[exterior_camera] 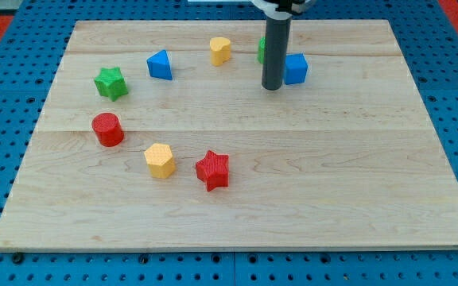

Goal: Move the green star near to the red circle

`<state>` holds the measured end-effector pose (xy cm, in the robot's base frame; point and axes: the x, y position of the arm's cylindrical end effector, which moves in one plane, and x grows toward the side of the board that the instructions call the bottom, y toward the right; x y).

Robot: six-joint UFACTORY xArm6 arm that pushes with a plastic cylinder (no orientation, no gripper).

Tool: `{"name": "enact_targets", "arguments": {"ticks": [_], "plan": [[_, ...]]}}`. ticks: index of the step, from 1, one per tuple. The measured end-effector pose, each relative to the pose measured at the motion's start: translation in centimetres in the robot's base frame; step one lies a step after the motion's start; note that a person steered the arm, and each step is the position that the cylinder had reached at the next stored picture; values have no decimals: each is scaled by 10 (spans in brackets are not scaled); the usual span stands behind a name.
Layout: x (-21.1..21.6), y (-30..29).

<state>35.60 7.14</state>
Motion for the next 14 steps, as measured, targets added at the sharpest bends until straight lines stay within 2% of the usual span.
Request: {"name": "enact_targets", "arguments": {"ticks": [2,4,8,9,10,11,12,13,14], "plan": [[-10,39],[16,80],[23,89],[38,33],[30,-33],[36,67],[21,191],[-53,228],[-147,146]]}}
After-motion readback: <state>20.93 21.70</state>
